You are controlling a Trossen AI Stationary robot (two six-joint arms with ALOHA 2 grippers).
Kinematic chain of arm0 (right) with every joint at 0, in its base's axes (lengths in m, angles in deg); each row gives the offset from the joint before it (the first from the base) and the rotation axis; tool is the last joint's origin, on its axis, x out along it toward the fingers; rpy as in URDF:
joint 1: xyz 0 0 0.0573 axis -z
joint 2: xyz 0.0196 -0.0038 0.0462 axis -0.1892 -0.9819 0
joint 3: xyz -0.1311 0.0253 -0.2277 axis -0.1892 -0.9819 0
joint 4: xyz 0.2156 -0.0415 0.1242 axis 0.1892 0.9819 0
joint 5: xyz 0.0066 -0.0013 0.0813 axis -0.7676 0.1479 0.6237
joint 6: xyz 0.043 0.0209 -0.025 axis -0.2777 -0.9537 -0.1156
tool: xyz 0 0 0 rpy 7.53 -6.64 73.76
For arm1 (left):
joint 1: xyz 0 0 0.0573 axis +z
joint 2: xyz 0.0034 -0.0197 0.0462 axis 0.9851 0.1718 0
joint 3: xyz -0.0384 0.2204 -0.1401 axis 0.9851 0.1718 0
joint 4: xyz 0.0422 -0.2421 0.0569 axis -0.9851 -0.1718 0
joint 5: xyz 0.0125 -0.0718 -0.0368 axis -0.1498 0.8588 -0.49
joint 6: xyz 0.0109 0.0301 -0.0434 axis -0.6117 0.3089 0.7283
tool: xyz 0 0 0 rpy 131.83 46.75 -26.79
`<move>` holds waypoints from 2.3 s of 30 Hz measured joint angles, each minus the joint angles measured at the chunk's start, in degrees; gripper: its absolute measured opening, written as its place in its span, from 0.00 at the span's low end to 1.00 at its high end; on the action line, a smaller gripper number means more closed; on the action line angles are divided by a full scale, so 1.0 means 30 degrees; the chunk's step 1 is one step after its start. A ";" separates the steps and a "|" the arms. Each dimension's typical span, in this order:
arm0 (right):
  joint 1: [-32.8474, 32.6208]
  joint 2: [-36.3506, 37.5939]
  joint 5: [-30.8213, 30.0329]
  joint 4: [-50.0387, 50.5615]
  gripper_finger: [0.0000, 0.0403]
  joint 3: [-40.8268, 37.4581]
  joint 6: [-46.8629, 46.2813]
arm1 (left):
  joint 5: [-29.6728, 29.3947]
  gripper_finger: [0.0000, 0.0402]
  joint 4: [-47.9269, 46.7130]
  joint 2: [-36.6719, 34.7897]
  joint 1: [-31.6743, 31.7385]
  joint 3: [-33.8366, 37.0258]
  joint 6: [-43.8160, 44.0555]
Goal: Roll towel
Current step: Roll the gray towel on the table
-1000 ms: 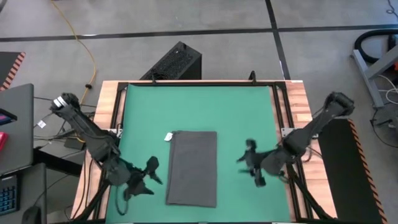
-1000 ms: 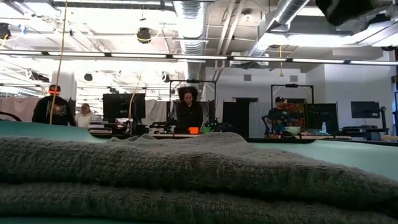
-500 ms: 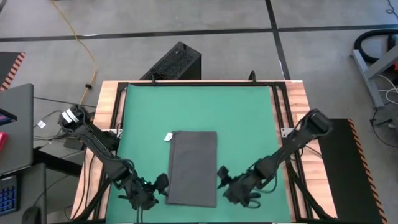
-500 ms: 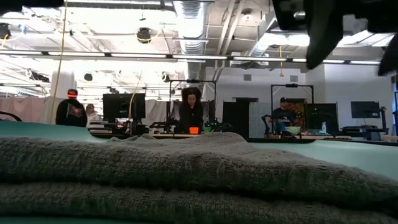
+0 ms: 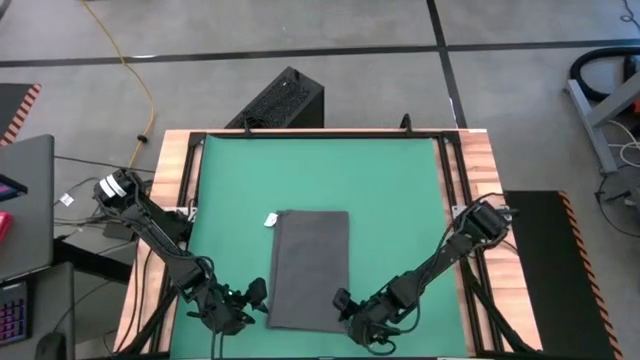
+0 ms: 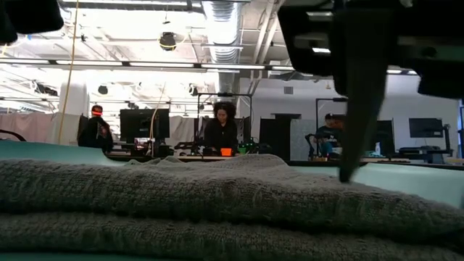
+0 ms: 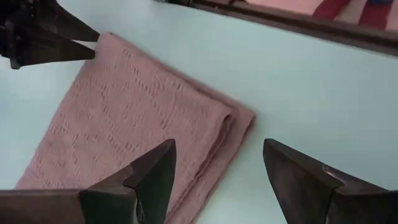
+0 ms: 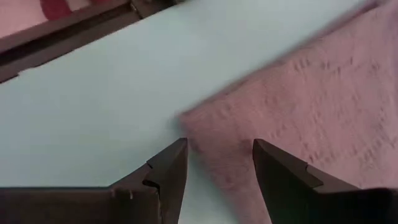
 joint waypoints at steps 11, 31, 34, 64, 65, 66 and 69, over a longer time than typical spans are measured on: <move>0.0151 -0.0041 -0.0044 0.0124 0.51 0.0129 -0.0966 | -0.0318 0.58 0.1385 0.0000 0.0108 0.0936 -0.1393; 0.0248 -0.0041 -0.0058 0.0401 0.51 0.0122 -0.2150 | -0.1079 0.58 0.7177 0.3977 0.0361 0.1832 -0.6637; 0.0255 -0.0094 -0.0058 0.0339 0.51 0.0122 -0.2156 | -0.1060 0.58 0.7685 0.4032 0.0551 0.1832 -0.6646; -0.0317 0.0593 -0.0365 0.3364 0.51 0.0093 -0.2126 | 0.0063 0.52 0.7380 0.4022 0.1741 0.1832 -0.5969; -0.0356 0.0593 -0.0675 0.3437 0.52 0.0093 -0.1599 | 0.0063 0.52 0.7383 0.4022 0.1746 0.1832 -0.5923; -0.0379 0.0554 -0.1185 0.3420 0.52 0.0093 -0.1115 | 0.0051 0.52 0.7397 0.4022 0.1749 0.1832 -0.5795; -0.0332 0.0498 -0.1882 0.3471 0.54 0.0093 -0.0578 | 0.0018 0.52 0.7465 0.4022 0.1770 0.1840 -0.5518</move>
